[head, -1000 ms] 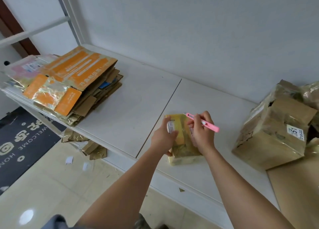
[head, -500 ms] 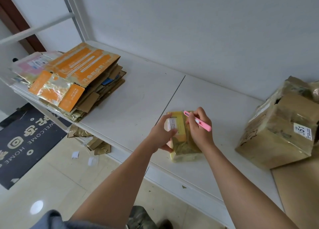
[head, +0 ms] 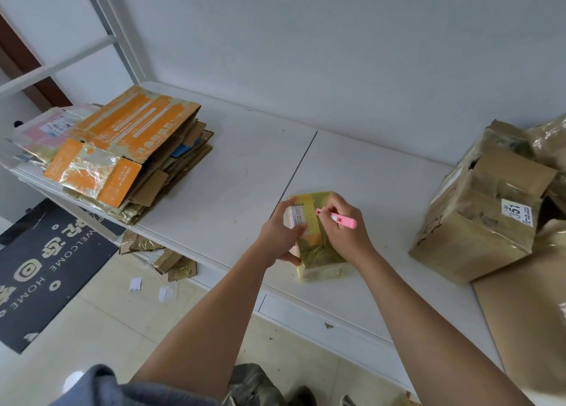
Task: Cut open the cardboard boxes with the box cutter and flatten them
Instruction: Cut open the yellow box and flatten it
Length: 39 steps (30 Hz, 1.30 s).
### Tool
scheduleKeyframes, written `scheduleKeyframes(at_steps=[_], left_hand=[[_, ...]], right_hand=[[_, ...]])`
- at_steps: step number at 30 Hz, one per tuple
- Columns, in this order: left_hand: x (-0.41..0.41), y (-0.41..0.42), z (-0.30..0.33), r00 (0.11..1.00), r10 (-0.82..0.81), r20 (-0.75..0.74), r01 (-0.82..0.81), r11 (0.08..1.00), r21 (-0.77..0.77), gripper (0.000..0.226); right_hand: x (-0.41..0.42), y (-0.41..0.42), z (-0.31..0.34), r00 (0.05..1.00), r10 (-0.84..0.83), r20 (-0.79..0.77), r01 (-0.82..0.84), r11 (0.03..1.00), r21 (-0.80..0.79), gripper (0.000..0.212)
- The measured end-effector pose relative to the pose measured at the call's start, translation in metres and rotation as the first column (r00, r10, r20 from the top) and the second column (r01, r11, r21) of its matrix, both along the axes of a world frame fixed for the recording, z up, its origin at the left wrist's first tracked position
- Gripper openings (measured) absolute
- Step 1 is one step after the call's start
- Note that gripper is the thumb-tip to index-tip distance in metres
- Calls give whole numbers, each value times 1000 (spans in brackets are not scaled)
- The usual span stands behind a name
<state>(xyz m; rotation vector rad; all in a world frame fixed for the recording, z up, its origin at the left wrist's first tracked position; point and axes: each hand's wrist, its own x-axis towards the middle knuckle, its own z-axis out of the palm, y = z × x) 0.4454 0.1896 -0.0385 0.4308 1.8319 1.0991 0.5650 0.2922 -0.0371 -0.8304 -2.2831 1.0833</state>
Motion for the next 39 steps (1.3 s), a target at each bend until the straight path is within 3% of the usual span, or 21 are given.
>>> scheduleKeyframes(at_steps=[9, 14, 18, 22, 27, 30, 39], left_hand=[[3, 1, 5, 999, -2, -40, 1, 1000, -6, 56], [4, 0, 4, 999, -2, -46, 2, 1000, -7, 54], [5, 1, 3, 999, 11, -53, -11, 1000, -9, 53], [1, 5, 4, 982, -37, -185, 20, 996, -91, 53], [-14, 21, 9, 858, -306, -414, 243, 950, -199, 82], [-18, 23, 8, 794, -405, -453, 354, 914, -197, 81], [-19, 2, 5, 748, -256, -612, 223, 966, -131, 73]], right_hand=[[46, -26, 1, 997, 76, 1, -75, 989, -130, 24], [71, -47, -5, 990, 101, -97, -106, 993, -51, 38], [79, -58, -8, 990, 75, -117, -75, 997, 8, 15], [89, -67, -5, 983, 53, -174, -59, 998, -27, 23], [118, -76, -8, 939, -232, -255, 173, 957, -235, 23], [120, -74, -11, 896, -341, -285, 247, 916, -317, 22], [97, -73, -21, 711, -578, -401, 214, 720, -660, 29]])
